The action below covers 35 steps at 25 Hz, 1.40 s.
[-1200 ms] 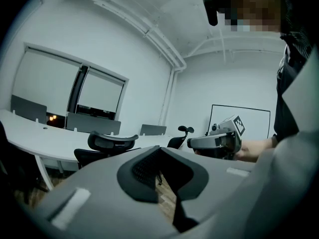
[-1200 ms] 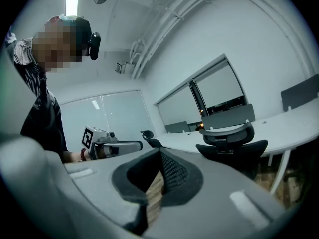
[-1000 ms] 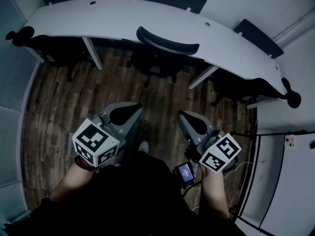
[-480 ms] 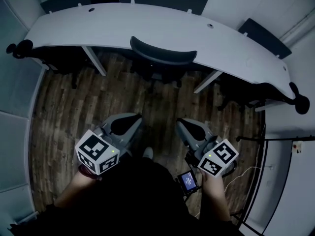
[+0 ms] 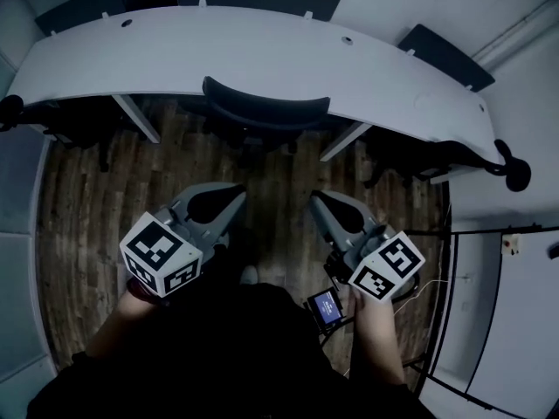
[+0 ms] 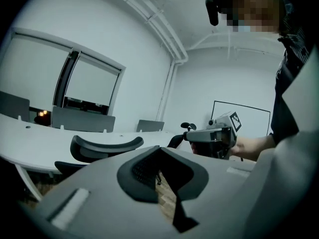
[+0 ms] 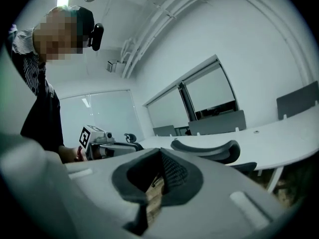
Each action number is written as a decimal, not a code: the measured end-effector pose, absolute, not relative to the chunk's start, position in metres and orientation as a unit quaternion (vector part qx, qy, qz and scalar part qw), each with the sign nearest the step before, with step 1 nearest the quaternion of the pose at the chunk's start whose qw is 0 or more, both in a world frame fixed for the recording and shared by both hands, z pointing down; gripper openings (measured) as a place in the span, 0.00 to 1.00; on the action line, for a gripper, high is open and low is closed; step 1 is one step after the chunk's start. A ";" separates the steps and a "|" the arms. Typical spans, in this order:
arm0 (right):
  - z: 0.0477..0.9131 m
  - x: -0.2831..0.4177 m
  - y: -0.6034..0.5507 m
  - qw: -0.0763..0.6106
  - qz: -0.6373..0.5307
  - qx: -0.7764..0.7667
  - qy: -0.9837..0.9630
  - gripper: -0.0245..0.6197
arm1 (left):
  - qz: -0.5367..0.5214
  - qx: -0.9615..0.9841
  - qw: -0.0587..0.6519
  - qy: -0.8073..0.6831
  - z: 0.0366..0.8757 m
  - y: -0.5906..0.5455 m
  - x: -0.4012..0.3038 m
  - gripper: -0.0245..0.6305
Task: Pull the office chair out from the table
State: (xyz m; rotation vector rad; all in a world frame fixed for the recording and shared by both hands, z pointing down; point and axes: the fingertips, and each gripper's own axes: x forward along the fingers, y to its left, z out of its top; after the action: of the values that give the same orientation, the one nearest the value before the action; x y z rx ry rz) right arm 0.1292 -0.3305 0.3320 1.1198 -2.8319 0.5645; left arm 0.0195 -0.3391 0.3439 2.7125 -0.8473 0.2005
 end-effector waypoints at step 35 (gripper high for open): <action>0.323 0.115 -0.506 0.090 0.127 0.408 -0.900 0.04 | 0.110 0.973 0.092 -0.180 0.343 -0.520 0.017 0.04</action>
State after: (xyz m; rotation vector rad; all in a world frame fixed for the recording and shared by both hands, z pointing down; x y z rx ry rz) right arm 0.1151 -0.5055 0.3233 1.2121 -2.6755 0.3782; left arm 0.0174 -0.5196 0.3434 2.8896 -0.5332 0.3275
